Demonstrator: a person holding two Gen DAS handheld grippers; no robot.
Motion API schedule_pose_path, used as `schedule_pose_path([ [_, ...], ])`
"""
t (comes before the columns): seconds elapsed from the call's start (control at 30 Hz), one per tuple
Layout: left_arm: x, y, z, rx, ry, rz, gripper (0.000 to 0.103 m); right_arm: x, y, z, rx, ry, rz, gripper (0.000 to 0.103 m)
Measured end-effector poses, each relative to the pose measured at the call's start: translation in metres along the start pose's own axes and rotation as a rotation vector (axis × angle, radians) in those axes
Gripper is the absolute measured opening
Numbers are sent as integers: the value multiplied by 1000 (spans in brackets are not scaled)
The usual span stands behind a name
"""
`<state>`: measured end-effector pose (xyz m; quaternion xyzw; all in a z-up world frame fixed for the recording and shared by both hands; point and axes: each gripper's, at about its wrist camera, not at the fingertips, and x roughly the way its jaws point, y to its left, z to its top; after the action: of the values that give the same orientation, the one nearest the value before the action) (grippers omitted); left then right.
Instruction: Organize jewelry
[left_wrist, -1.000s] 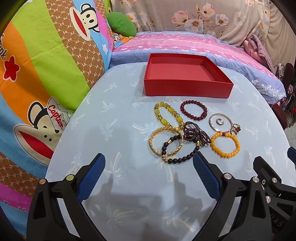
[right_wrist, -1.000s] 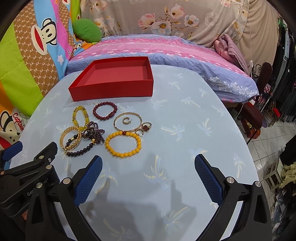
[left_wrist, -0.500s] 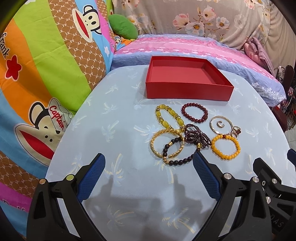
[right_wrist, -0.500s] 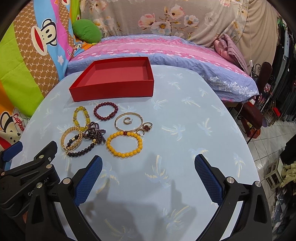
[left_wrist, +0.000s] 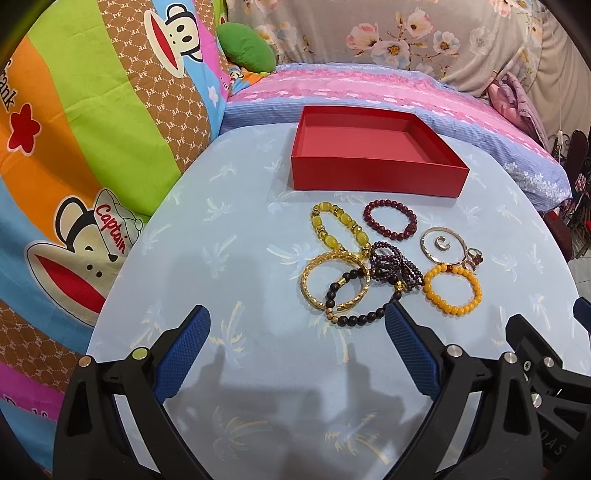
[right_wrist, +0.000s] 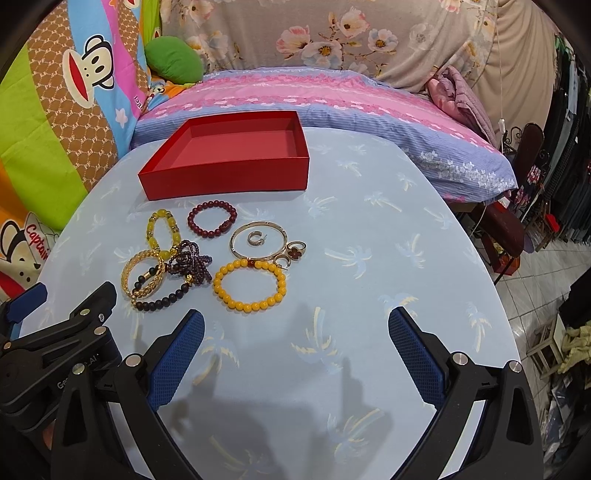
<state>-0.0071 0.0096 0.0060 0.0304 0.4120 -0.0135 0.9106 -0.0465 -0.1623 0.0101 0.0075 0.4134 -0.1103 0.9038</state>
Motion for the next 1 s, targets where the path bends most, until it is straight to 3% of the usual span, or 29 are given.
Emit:
schedule_pose_path([
  [0.77,11,4,0,-6,39,-14,92,10,1,-1,1,19,12,96],
  [1.0,26,26,5,-57,68,13,93,27,-8,4,25,43,1,96],
])
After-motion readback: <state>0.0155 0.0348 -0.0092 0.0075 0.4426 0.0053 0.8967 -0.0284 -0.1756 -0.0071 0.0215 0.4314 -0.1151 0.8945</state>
